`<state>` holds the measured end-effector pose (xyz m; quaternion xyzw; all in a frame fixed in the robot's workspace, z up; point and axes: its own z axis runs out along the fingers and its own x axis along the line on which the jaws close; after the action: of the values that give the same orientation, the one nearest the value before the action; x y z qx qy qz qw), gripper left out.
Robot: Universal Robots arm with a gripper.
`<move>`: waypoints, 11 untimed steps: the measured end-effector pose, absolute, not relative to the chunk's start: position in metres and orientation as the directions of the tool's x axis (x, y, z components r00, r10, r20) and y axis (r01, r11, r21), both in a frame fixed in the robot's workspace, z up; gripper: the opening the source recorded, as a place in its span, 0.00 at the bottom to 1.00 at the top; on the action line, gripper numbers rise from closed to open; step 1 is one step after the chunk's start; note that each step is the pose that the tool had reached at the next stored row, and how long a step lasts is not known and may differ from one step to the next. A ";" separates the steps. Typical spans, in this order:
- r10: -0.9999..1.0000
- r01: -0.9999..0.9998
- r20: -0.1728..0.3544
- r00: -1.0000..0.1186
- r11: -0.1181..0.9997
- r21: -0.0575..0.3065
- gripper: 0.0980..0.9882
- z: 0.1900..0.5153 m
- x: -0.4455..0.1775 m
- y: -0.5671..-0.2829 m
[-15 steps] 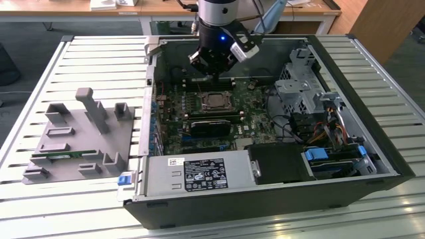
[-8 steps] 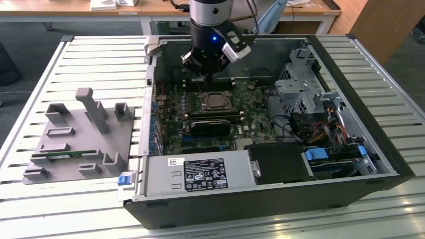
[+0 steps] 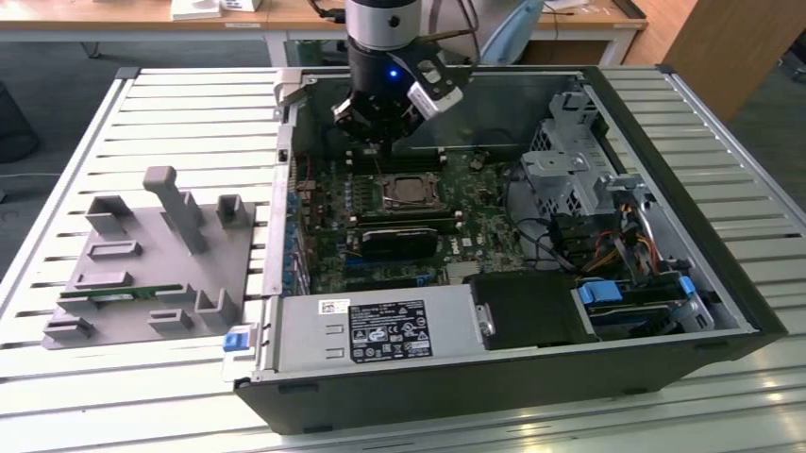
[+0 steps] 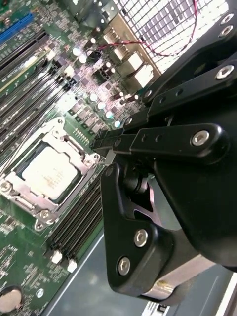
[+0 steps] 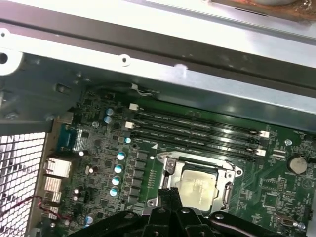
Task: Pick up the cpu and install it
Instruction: 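Install the first cpu locking lever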
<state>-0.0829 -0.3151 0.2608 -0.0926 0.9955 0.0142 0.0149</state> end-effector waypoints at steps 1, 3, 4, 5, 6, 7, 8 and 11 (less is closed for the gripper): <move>-0.184 -0.185 -0.032 -0.982 0.982 0.025 0.01 0.261 -0.085 -0.315; -0.184 -0.185 -0.032 -0.982 0.982 0.026 0.01 0.261 -0.088 -0.315; -0.184 -0.185 -0.032 -0.982 0.982 0.026 0.01 0.260 -0.089 -0.315; -0.184 -0.185 -0.032 -0.982 0.982 0.026 0.01 0.260 -0.091 -0.315; -0.184 -0.185 -0.032 -0.982 0.982 0.026 0.01 0.260 -0.095 -0.315; -0.184 -0.185 -0.032 -0.982 0.982 0.026 0.01 0.260 -0.097 -0.315; -0.184 -0.185 -0.032 -0.982 0.982 0.026 0.01 0.260 -0.098 -0.315; -0.184 -0.185 -0.032 -0.982 0.982 0.026 0.01 0.260 -0.101 -0.315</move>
<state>-0.1007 -0.3148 0.2595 -0.0926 0.9955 0.0142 0.0149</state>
